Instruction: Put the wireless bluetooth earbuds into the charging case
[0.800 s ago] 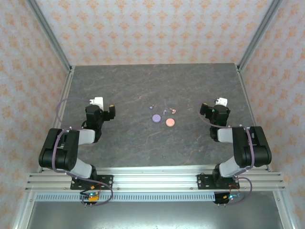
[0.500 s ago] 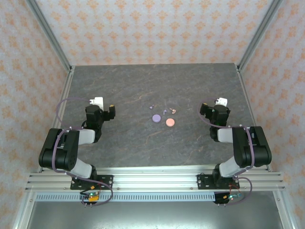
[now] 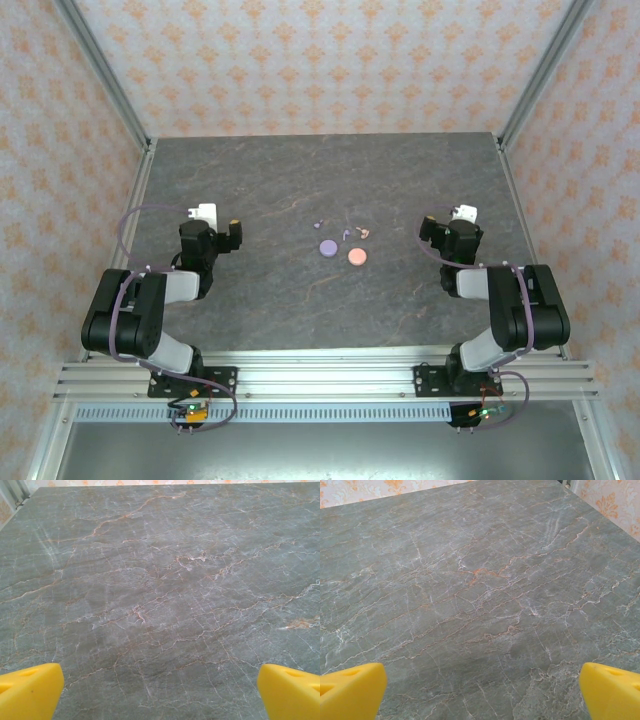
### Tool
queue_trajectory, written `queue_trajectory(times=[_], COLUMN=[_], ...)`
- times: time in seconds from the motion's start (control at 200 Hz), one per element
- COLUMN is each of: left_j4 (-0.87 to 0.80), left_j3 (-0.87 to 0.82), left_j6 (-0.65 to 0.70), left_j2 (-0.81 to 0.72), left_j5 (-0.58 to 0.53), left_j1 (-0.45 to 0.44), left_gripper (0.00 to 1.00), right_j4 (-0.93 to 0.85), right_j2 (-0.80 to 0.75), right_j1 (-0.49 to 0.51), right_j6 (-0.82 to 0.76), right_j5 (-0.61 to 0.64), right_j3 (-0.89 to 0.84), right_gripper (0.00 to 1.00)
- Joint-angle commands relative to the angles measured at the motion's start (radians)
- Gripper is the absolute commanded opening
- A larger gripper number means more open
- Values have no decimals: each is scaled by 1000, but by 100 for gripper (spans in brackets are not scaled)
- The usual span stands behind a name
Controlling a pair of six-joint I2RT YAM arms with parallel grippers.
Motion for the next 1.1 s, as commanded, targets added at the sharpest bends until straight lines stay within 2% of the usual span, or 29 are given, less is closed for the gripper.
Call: queue_trajectory(times=[0.0,0.345,0.526,0.651,0.701,0.776,0.976,1.021,1.091], left_j4=[19,16,-57,-148,-231,-397,-715,-770,-837], left_j3=[15,16,42,63,90,155,286,306,330], left_j6=[-4,-10,-38,-57,-75,-115,-256,-279,-294], left_j2=[-2,-2,-40,-98,-129,-175,-258,-268,-281], left_j5=[-29,-41,-102,-143,-149,-141,-7,46,124], left_j1=[1,1,1,1,1,2,-7,-15,-52], left_gripper=[100,100,100,100,100,100,100,100,100], right_j4=[6,7,-26,-96,-185,-418,-865,-933,-1017], right_j2=[-4,-5,-47,-108,-155,-211,-251,-255,-257], right_j1=[1,1,2,1,1,1,1,1,2], right_j6=[9,9,72,80,100,147,249,270,283], right_j5=[20,21,160,185,202,201,104,52,-98], right_j3=[13,13,14,22,45,125,286,313,349], right_gripper=[99,99,99,99,99,99,99,99,99])
